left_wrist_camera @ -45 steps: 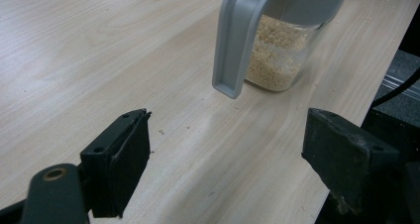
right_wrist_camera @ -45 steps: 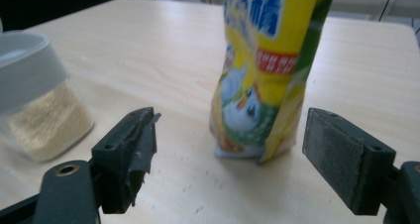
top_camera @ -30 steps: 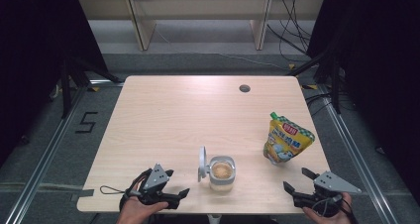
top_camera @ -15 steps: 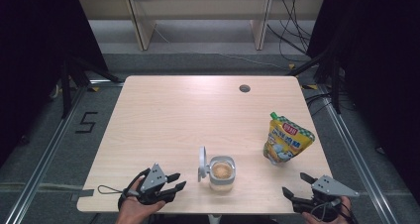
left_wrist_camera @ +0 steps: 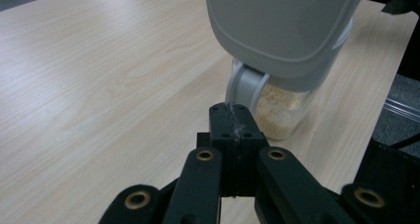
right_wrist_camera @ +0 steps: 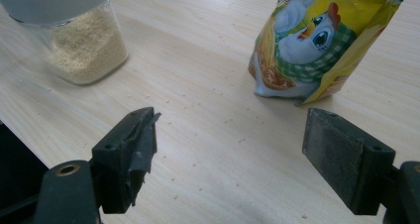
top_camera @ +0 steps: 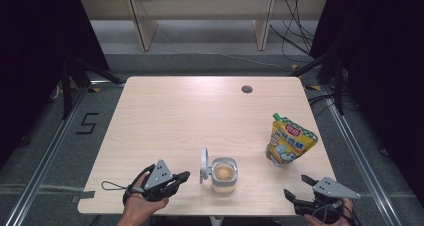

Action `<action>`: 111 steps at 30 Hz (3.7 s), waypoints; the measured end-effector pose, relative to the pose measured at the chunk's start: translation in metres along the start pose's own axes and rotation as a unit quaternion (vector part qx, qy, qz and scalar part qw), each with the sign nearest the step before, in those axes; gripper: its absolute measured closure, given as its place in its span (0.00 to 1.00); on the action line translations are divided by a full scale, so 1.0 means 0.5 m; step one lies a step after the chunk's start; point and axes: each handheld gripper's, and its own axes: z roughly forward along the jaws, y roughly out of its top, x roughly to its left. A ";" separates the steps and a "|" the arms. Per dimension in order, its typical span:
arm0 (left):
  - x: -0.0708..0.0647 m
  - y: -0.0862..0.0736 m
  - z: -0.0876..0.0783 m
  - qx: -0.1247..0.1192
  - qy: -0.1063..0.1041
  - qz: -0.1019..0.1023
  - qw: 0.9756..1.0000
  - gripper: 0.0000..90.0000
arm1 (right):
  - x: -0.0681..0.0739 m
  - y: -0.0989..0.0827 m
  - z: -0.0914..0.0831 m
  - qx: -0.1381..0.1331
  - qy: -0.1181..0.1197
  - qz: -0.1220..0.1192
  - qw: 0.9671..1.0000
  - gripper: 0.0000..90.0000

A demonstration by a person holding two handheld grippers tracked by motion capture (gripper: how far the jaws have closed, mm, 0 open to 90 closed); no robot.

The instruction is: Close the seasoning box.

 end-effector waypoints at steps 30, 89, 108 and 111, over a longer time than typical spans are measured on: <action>-0.044 0.090 0.056 -0.013 -0.041 0.042 0.998 0.99 | -0.001 -0.002 0.003 0.005 0.004 -0.002 1.000 0.26; 0.016 -0.036 -0.031 0.019 -0.011 -0.043 0.999 0.33 | -0.006 -0.004 0.002 0.000 0.000 -0.010 1.000 0.25; -0.012 -0.070 -0.032 0.061 0.005 -0.019 0.998 0.25 | -0.004 -0.013 -0.006 0.009 0.008 -0.005 1.000 0.22; -0.023 -0.074 -0.032 0.060 0.001 -0.026 0.998 0.22 | 0.004 -0.016 -0.006 0.017 0.011 0.003 1.000 0.20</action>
